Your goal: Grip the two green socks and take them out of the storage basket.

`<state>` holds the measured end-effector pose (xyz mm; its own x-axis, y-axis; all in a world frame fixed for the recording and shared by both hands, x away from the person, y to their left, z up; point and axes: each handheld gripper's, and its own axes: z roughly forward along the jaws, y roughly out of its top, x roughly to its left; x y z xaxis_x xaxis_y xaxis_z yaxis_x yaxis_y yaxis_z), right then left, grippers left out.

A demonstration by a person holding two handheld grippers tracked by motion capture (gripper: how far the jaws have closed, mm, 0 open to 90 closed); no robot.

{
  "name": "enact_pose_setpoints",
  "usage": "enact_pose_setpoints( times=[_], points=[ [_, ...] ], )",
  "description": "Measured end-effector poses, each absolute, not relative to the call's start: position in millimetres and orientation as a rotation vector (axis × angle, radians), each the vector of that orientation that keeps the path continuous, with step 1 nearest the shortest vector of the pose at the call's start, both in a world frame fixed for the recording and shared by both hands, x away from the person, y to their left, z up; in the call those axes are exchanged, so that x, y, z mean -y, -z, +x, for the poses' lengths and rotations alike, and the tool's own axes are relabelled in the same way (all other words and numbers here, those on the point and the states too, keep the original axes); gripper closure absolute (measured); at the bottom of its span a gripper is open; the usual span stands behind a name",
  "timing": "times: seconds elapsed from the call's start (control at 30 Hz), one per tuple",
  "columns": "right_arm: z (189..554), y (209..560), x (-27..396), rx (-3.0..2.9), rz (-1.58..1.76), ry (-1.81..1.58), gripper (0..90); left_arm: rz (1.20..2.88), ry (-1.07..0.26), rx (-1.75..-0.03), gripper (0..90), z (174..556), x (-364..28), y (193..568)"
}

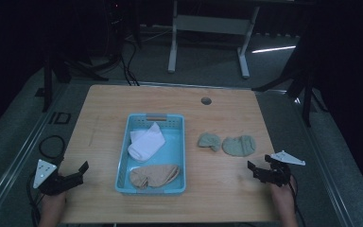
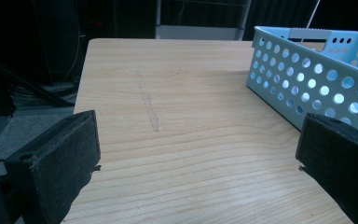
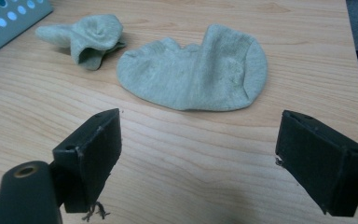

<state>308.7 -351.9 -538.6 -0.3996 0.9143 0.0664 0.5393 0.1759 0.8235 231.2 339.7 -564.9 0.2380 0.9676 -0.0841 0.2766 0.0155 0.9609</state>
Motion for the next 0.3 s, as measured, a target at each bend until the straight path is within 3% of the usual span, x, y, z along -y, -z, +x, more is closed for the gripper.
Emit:
enact_pose_setpoints(
  times=[0.3],
  points=[
    [308.9,539.3,353.1,-2.004,1.376,-1.115,14.1,1.476,-0.838,-1.234,0.0,231.3,-340.0,564.8]
  ],
)
